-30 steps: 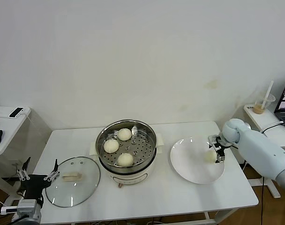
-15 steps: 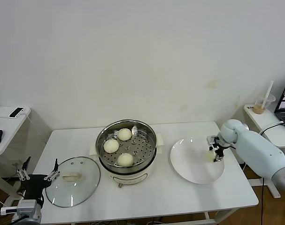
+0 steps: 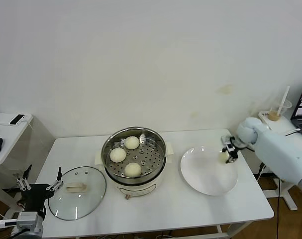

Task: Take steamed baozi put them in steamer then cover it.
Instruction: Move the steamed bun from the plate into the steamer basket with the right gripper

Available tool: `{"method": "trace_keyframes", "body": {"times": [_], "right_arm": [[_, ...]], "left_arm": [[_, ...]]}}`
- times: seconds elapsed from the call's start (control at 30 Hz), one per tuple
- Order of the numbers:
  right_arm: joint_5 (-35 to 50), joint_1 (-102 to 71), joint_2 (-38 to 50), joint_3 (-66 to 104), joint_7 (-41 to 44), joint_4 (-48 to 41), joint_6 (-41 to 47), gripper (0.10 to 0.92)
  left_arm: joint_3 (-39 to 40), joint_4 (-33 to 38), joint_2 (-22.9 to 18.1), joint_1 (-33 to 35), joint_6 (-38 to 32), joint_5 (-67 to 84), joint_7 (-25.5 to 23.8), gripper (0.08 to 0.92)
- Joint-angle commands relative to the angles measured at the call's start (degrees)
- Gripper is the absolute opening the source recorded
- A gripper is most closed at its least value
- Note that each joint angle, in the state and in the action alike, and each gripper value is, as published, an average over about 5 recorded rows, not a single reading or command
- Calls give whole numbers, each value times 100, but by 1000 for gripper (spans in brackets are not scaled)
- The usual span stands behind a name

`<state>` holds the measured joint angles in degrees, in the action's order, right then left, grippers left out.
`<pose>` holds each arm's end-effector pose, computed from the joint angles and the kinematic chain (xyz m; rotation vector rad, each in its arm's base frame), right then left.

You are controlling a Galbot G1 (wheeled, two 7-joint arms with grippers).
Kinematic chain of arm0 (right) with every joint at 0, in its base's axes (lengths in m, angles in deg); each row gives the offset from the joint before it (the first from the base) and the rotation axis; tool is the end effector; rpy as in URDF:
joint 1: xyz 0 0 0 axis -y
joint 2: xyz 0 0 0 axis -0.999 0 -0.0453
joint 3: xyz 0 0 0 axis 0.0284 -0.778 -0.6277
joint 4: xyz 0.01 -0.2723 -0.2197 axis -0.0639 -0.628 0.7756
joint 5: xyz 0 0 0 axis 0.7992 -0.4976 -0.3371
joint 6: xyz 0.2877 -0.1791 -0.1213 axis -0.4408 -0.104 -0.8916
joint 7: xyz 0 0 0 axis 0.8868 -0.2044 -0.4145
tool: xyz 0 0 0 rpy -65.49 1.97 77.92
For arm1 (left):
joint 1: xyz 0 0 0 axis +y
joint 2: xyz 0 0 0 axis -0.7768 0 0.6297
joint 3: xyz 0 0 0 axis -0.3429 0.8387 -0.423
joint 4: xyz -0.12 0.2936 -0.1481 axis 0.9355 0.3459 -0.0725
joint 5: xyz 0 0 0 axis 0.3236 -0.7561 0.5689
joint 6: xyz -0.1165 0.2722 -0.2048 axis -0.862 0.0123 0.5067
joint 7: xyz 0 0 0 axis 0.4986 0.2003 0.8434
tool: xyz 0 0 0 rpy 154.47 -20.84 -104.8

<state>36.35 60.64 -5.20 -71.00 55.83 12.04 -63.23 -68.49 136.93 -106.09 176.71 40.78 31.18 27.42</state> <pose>0.5616 -0.1559 -0.1559 1.1380 -1.3693 1.5298 0.1624 0.1228 -0.2411 0.3222 -2.9447 -0.6737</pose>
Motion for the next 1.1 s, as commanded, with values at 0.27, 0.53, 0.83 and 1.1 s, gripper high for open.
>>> {"method": "trace_keyframes", "body": {"times": [0.27,0.53,0.83,1.1], "right_arm": [[2680,3391,-442,-2319,-362,1706,1101,559],[3895,3529,-1348,-2802,-1068,2251,1925,560],[4404,3086,-2183,-2846,-1529,2094,2485,564],[4150,2330,-2381,-2927,-1725,1713,2832,567]], "left_arm": [[83,43,26,-25,15,-5,2,823],[99,29,-6,-48,13,-26,7,823],[77,62,-53,-38,5,-41,5,823],[7,108,-81,10,-12,-29,-5,823]]}}
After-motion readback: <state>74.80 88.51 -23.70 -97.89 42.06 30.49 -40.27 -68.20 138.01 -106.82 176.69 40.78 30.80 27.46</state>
